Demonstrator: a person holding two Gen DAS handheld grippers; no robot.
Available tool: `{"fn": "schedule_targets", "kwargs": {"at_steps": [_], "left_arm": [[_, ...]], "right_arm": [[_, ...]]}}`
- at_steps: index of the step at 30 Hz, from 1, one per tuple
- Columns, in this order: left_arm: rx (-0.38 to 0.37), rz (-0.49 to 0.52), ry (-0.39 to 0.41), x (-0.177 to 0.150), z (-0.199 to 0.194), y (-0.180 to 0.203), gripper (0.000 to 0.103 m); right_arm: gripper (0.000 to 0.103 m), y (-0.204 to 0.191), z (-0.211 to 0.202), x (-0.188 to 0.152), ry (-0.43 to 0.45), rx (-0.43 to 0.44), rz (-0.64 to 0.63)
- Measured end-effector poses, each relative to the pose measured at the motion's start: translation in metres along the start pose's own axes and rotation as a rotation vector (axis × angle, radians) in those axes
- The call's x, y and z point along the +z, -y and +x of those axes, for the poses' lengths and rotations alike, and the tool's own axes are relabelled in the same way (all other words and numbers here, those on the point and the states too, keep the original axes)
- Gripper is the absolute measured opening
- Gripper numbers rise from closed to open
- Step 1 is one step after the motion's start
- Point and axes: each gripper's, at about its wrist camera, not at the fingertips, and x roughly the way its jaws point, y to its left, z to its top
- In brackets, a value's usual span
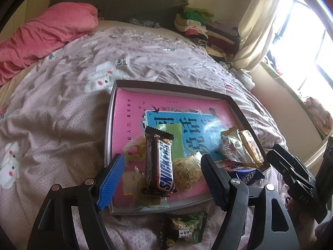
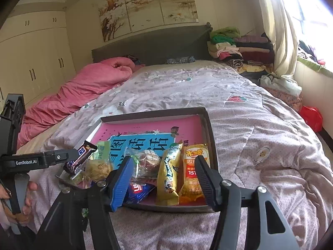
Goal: Organize snacks
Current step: 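Open the right tool releasing the yellow bar while the left tool releases the Snickers into the tray, then withdraw both open tools toward the green packet and small chocolate, then grasp the green snack packet with the left tool while the right tool grasps the brown chocolate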
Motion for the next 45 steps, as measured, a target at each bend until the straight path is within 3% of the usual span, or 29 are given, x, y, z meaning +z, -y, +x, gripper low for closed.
{"fn": "schedule_targets", "kwargs": {"at_steps": [8, 24, 36, 45], "left_arm": [[-0.013, 0.009, 0.007, -0.001, -0.010, 0.001, 0.078], [-0.028, 0.038, -0.052, -0.015, -0.029, -0.004, 0.079], [-0.048, 0.068, -0.144, -0.044, -0.029, 0.005, 0.079], [-0.051, 0.090, -0.213, -0.060, -0.012, 0.015, 0.079]], "right_arm": [[0.065, -0.006, -0.010, -0.001, 0.003, 0.016, -0.008], [0.073, -0.024, -0.031, -0.012, -0.031, 0.063, -0.019], [0.075, -0.051, -0.031, -0.031, -0.140, 0.127, -0.100], [0.075, -0.069, -0.017, -0.054, -0.277, 0.097, -0.198]]}}
